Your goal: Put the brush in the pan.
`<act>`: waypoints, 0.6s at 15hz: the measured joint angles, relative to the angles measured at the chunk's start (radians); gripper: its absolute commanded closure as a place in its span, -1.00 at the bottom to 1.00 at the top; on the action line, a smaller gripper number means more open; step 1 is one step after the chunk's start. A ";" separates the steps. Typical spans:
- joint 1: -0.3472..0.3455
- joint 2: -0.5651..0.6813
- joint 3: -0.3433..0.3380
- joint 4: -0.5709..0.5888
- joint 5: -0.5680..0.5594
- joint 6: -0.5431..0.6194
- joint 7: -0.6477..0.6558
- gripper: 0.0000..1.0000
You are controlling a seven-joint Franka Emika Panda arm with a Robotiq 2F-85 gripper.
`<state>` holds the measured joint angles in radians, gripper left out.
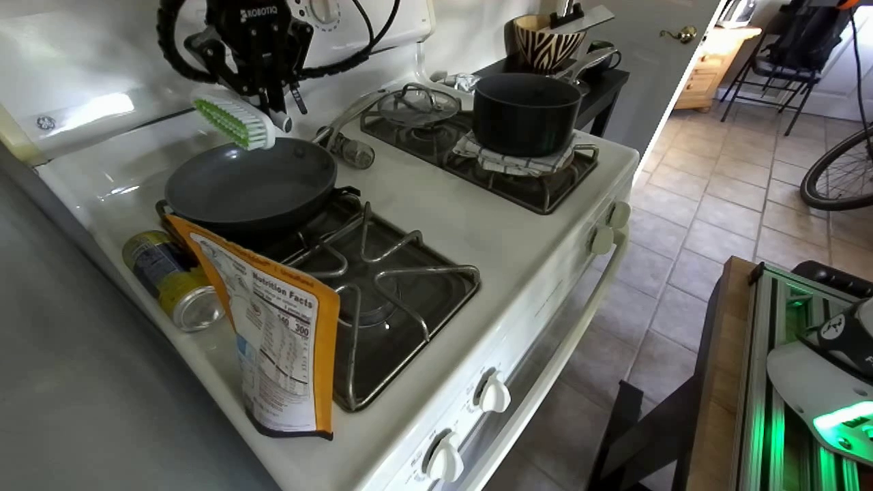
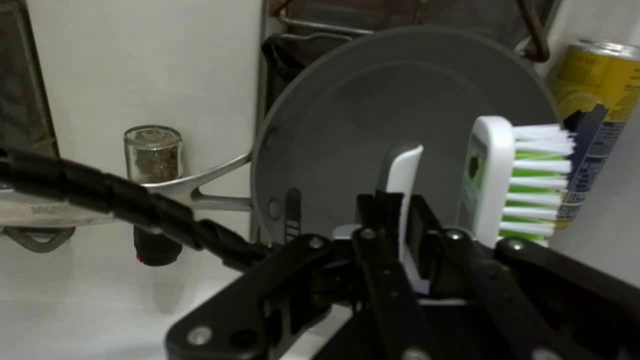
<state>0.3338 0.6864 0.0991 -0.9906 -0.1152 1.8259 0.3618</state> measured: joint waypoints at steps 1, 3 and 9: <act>0.015 0.016 -0.009 0.019 -0.005 -0.026 0.015 0.93; 0.042 0.050 -0.028 0.055 -0.016 -0.062 0.052 0.93; 0.082 0.157 -0.075 0.172 -0.034 -0.113 0.117 0.93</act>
<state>0.4156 0.8431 0.0242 -0.8183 -0.1487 1.7126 0.4785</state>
